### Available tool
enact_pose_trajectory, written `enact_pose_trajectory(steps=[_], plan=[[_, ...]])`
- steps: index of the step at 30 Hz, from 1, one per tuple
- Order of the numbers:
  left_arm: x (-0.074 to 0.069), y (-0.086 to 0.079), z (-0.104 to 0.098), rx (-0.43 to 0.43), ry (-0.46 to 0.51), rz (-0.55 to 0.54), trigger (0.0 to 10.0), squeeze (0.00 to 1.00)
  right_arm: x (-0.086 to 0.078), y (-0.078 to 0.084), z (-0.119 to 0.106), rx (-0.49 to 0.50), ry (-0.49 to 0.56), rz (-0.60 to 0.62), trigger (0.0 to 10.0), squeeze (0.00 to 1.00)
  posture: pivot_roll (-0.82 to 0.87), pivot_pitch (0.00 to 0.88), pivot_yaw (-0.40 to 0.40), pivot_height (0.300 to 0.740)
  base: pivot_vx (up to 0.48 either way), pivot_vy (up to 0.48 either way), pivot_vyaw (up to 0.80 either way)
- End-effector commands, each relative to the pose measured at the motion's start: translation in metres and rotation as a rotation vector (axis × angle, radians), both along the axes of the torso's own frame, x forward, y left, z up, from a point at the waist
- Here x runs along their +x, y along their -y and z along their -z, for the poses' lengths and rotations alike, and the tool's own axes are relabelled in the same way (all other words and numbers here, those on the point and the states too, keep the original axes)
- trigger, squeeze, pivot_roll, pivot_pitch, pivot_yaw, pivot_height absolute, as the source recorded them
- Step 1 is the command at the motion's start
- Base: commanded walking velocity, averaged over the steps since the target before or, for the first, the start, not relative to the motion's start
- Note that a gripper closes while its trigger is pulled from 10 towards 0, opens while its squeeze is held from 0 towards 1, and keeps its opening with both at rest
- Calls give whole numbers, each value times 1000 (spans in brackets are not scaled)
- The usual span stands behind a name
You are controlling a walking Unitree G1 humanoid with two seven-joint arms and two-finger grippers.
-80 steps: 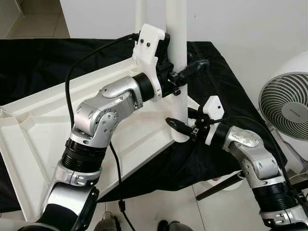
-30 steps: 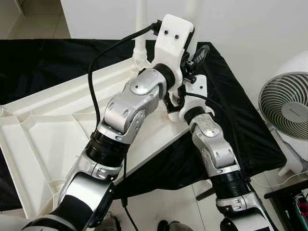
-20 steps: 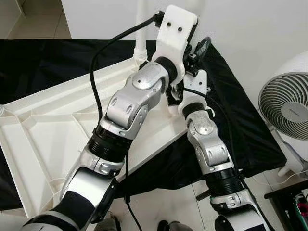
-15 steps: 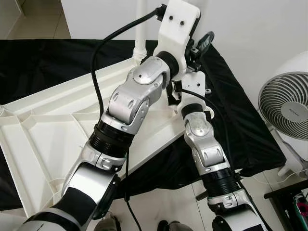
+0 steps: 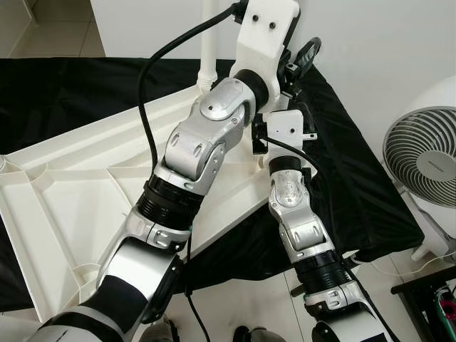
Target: Building children table
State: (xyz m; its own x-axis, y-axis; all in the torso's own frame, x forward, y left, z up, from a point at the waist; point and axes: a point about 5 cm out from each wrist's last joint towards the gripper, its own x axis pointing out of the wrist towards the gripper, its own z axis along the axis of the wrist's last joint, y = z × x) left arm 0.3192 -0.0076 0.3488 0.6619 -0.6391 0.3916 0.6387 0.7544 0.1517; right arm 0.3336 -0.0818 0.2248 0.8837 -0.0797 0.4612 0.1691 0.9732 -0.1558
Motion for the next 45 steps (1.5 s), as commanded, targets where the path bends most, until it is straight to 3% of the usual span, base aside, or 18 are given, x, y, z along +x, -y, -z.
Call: enact_pose_trajectory(steps=[1, 2, 3, 10, 11, 14, 16, 18, 19, 22, 23, 31, 33, 34, 35, 36, 37, 45], plan=[[-2, 1, -9, -20, 35, -28, 10000, 0, 0, 4, 9, 3, -8, 55, 9294, 0, 106, 118, -77, 740, 0, 0, 0], [-2, 2, -9, -21, 35, -27, 10000, 0, 0, 4, 10, 7, -7, 64, 8824, 0, 106, 118, -77, 740, 0, 0, 0], [-2, 3, -10, -22, 37, -24, 10000, 0, 0, 4, 11, 0, -6, 81, 9725, 0, 114, 119, -82, 740, 0, 0, 0], [-5, 5, -12, -26, 44, -16, 10000, 0, 3, 4, 15, 9, -8, 125, 10000, 0, 128, 119, -91, 740, 0, 0, 0], [-5, 5, -13, -26, 45, -17, 10000, 0, 4, 3, 15, 6, -6, 122, 7216, 0, 131, 119, -92, 740, 0, 0, 0], [-6, 5, -13, -26, 47, -17, 10000, 0, 5, 0, 14, 5, 0, 116, 6118, 0, 136, 118, -96, 740, 0, 0, 0], [-6, 5, -13, -26, 50, -17, 10000, 0, 5, -2, 12, 9, 16, 116, 2471, 0, 140, 119, -102, 740, 0, 0, 0], [-6, 5, -13, -27, 50, -17, 10000, 0, 5, -2, 11, 11, 20, 116, 2471, 0, 140, 119, -102, 740, 0, 0, 0], [-6, 5, -13, -27, 50, -18, 10000, 0, 5, -3, 10, 11, 28, 117, 1686, 0, 142, 120, -103, 740, 0, 0, 0], [-6, 5, -13, -27, 51, -19, 10000, 0, 5, -5, 9, 16, 38, 112, 1686, 0, 143, 121, -104, 740, 0, 0, 0], [-6, 5, -13, -27, 51, -19, 10000, 0, 6, -5, 8, 18, 41, 109, 0, 0, 144, 121, -104, 740, 0, 0, 0], [-6, 5, -13, -18, 54, -26, 10000, 0, 6, -3, 7, 51, 50, 126, 0, 0, 142, 121, -99, 740, 0, 0, 0], [-6, 4, -12, -17, 58, -25, 10000, 0, 7, -1, 7, 65, 44, 139, 6745, 0, 140, 120, -97, 740, 0, 0, 0], [-6, 4, -12, -17, 58, -25, 10000, 0, 7, -1, 7, 65, 44, 139, 6745, 0, 140, 120, -97, 740, 0, 0, 0], [-6, 4, -12, -38, 41, -15, 10000, 725, 7, -1, 7, 70, 40, 145, 10000, 0, 139, 119, -96, 740, 0, 0, 0], [-6, 4, -12, -38, 41, -15, 10000, 725, 7, -1, 7, 70, 40, 145, 10000, 0, 139, 119, -96, 740, 0, 0, 0], [-6, 4, -11, -54, 30, -5, 10000, 1000, 8, 0, 7, 73, 37, 146, 10000, 0, 140, 117, -95, 740, 0, 0, 0], [-8, 4, -11, -97, -6, 46, 10000, 1000, 11, 6, 7, 128, 18, 158, 10000, 0, 132, 109, -90, 740, 0, 0, 0]])
